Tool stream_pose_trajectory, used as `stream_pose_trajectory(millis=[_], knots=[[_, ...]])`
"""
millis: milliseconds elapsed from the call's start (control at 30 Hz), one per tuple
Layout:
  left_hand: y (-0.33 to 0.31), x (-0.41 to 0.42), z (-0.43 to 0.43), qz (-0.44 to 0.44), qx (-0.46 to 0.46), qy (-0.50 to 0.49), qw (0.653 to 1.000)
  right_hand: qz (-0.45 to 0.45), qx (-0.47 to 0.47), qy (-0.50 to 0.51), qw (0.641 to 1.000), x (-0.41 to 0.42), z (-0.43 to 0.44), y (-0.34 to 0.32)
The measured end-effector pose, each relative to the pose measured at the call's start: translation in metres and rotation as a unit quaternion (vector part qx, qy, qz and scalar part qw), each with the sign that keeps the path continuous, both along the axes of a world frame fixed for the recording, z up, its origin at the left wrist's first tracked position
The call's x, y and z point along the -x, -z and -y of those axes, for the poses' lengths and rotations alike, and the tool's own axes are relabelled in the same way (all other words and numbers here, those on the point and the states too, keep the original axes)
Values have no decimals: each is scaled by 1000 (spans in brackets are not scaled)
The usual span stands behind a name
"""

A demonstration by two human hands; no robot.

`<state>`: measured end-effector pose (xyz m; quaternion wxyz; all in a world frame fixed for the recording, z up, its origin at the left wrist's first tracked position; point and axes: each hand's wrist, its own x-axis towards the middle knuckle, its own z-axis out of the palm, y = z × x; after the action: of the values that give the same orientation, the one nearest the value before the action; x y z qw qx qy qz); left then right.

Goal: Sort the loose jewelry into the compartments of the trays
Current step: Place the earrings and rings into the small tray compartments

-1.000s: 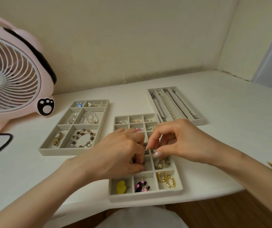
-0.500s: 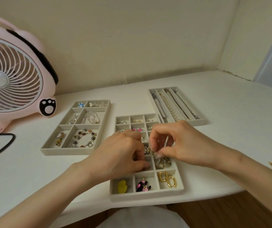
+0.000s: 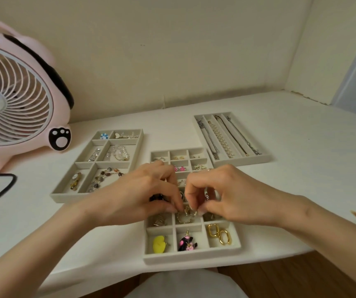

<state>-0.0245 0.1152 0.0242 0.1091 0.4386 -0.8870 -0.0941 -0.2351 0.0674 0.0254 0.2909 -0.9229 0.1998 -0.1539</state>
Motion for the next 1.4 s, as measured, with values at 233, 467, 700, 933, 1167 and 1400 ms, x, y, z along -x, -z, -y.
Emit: stream_pose_trajectory(millis=[233,467,700,933,1167,1400], knots=[[7,1,-1,22,24,-12,999,-10,18,-23,1000,-3,-1,1],[8,3,-3,21,43,-14,999,-17,8,-12,1000,-3,-2,2],[9,4,-3,14,62,-8,998,-14,30,29,999,-4,0,2],[6,3,1,-25,86,-34,995,-84,116,70,987,-7,0,-5],[5,4,2,-25,78,-38,996,-129,154,66,977,-15,-5,-6],[4,4,1,-17,80,-46,996,-169,92,45,980,-7,5,-19]])
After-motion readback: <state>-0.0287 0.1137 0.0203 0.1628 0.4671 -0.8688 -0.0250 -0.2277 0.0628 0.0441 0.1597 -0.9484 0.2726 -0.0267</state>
